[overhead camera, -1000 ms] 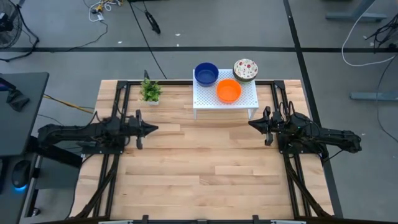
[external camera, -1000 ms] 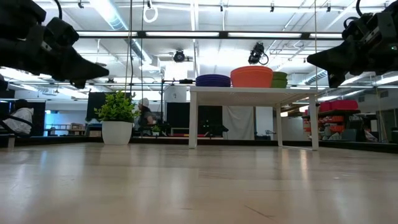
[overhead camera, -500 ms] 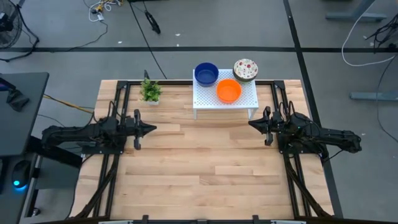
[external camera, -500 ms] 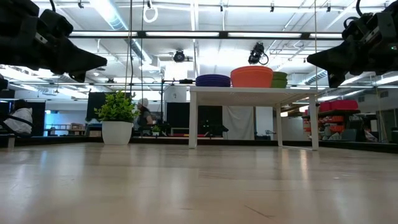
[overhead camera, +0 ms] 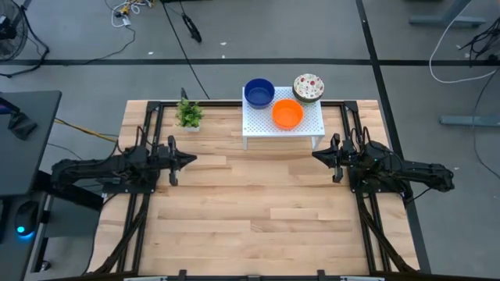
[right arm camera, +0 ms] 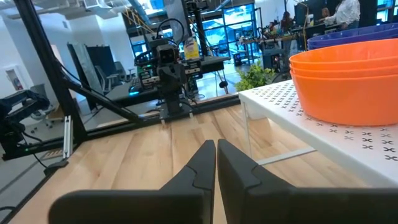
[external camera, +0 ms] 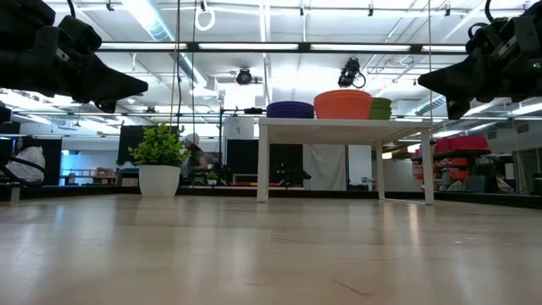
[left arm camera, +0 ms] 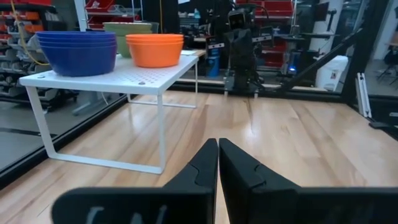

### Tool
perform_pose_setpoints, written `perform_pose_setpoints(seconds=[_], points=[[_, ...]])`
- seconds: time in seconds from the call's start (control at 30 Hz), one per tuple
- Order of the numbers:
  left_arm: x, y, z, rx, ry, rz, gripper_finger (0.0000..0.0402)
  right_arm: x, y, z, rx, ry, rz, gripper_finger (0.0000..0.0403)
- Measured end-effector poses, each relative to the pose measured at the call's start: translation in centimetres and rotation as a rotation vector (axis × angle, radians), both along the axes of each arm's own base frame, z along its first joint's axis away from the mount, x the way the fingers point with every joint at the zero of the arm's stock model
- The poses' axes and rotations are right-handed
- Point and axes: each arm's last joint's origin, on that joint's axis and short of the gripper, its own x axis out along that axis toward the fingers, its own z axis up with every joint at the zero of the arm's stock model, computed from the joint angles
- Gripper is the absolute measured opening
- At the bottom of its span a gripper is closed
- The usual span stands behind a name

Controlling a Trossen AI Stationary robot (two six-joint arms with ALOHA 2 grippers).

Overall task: Pick & Place Mini bowls
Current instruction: Return to Home Position

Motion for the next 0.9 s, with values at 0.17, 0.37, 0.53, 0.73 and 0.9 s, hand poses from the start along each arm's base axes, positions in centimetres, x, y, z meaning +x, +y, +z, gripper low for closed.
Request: perform_pose_setpoints(seconds=[0.17, 0.37, 0.53, 0.73, 0.9], points=[[0.0, 0.0, 0.1, 0.000, -0.006, 0.002, 0.0020, 0.1, 0.6, 0.1, -0.001, -0.010, 0.055, 0.0023], [-0.1, -0.4, 0.2, 0.002, -0.029, -0.024, 0.0018, 0.1, 1.8, 0.1, -0.001, -0.010, 0.175, 0.0023], [-0.4, -0.6, 0.8, 0.005, -0.094, -0.071, 0.0018, 0.1, 2.0, 0.2, -0.001, -0.015, 0.204, 0.0023], [-0.5, -0.5, 1.2, 0.008, -0.137, -0.070, 0.0018, 0.1, 2.1, 0.1, 0.000, -0.012, 0.205, 0.0023], [-0.5, -0.4, 1.1, 0.009, -0.129, -0.057, 0.0018, 0.1, 2.1, 0.1, 0.000, -0.004, 0.205, 0.0023]])
